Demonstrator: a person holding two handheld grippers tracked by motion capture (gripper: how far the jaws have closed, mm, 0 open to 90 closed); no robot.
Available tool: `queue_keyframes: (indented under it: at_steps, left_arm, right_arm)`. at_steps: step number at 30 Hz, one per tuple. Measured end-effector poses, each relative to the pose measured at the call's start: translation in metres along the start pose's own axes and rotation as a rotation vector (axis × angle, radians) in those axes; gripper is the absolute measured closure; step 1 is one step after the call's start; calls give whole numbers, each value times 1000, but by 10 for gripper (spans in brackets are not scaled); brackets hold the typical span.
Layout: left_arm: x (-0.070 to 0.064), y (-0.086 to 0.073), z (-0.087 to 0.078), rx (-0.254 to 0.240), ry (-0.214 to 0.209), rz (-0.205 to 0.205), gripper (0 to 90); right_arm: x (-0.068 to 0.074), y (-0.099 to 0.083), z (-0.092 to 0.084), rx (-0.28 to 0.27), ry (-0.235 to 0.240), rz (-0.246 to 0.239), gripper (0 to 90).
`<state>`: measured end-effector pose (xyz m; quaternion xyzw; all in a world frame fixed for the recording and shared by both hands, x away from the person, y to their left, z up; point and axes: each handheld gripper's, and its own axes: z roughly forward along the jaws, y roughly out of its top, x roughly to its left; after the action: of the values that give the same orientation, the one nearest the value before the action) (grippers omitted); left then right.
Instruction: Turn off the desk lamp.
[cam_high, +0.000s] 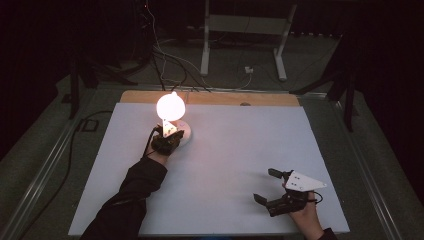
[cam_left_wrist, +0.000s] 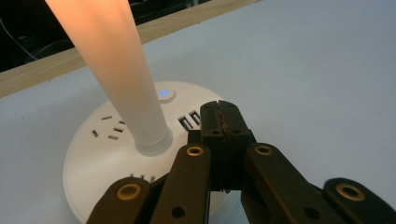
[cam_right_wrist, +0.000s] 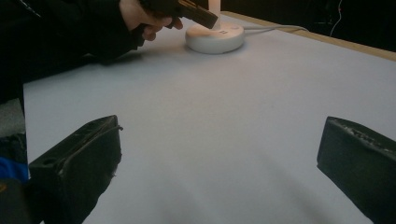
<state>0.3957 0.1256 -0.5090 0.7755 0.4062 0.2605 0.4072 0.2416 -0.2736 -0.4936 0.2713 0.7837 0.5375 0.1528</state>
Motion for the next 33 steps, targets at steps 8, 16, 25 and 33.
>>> queue_keyframes:
  at_steps: [8,16,25,33]
  left_arm:
    - [1,-3,2,8,11,-8,900]
    - [0,-4,4,16,8,-7,900]
    - [0,-6,5,20,16,8,900]
    - [1,-5,6,26,-2,-4,900]
  right_arm:
    - [0,0,-1,1,-1,-1,0]
    - [0,0,-1,-2,0,-3,0]
    - [0,0,-1,2,0,-2,0]
    - [1,0,0,6,2,-6,0]
